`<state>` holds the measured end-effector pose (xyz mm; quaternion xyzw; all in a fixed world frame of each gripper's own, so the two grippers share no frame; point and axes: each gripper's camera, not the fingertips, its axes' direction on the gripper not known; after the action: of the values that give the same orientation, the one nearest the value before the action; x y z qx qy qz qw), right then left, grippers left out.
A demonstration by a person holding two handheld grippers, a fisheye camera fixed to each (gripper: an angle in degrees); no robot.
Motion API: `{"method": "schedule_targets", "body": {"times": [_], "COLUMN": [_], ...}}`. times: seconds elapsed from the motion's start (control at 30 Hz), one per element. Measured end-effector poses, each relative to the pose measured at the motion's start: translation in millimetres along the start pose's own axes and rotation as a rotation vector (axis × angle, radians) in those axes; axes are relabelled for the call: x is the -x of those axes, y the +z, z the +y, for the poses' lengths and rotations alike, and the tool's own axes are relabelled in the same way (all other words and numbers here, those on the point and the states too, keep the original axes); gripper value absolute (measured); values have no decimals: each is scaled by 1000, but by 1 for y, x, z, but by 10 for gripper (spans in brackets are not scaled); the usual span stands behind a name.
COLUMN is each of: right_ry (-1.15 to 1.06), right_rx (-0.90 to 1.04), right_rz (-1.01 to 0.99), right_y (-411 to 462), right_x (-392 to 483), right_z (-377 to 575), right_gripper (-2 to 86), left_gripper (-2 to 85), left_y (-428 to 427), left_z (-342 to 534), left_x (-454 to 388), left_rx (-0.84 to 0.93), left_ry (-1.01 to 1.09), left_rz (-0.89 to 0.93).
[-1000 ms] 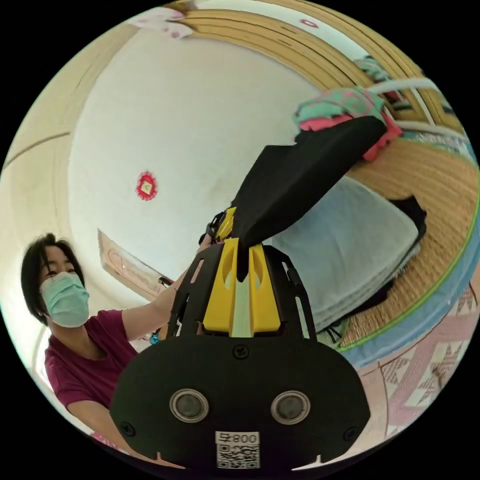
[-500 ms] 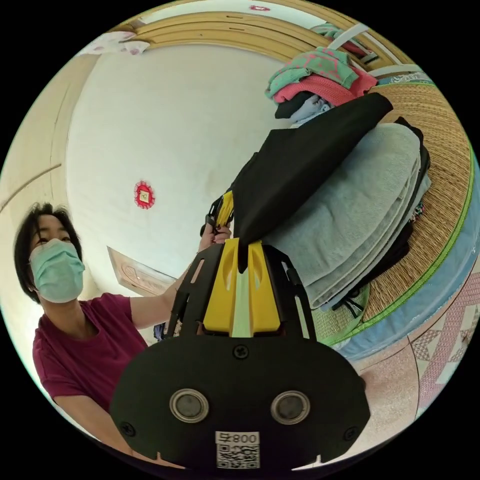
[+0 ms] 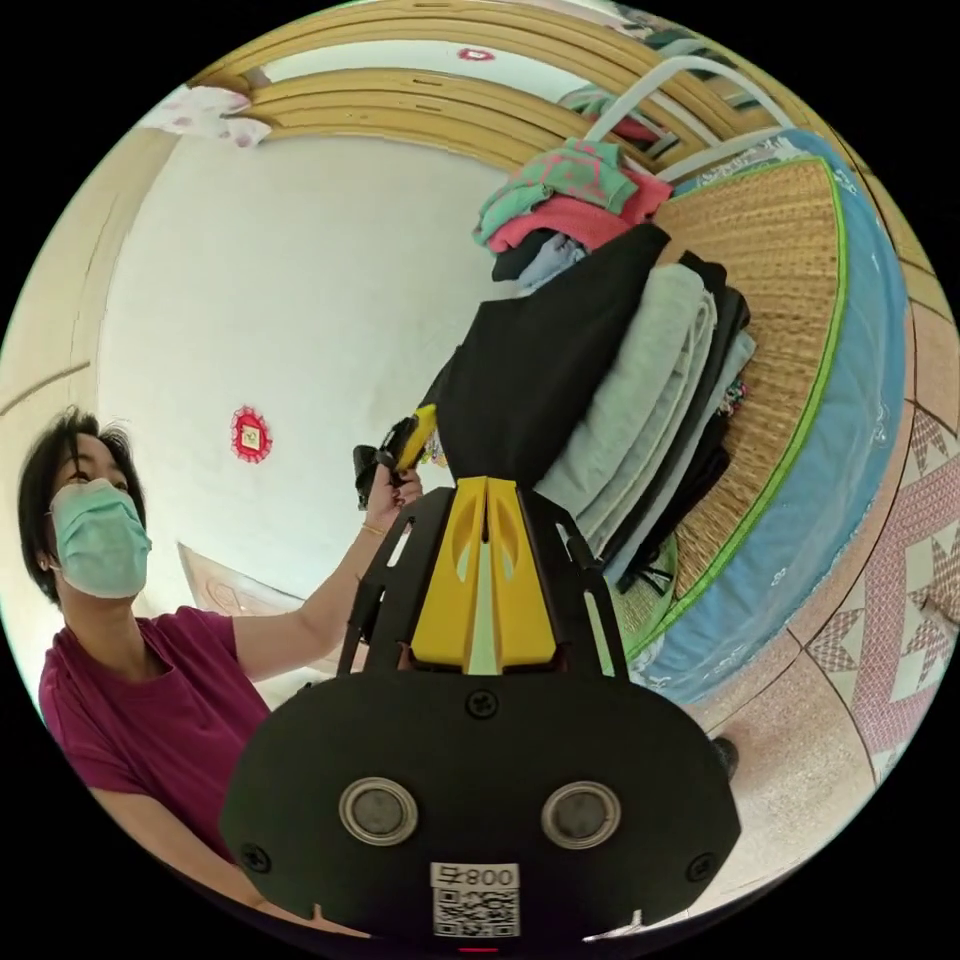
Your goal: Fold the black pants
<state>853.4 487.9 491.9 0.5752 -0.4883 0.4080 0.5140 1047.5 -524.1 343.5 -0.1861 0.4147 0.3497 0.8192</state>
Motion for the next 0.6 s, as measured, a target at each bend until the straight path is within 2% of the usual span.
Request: {"method": "schedule_targets", "body": {"times": [0.07,0.17,0.23,0.4,0.6], "right_ry": [-72,-101,-109,-157,-219], "right_rx": [22,135,121,50,64], "right_rz": [35,122,108,117,134], "right_y": [29,81,94,97,101], "right_x": [40,72,90,165,288], "right_z": [-31,-60,-70,-81,-60], "right_gripper": [1,0,0,0,0], "left_gripper": [0,0,0,0,0], "left_y": [-4,-12,-21,-43,-65], "left_z": [2,6,15,56,136], "left_x": [3,-14,-26,-53,-107], "left_rx": [-55,-70,-77,-103,-25], "left_ry": [-67,-43,-29,13,13], "left_rz": [83,47,65,75,91]}}
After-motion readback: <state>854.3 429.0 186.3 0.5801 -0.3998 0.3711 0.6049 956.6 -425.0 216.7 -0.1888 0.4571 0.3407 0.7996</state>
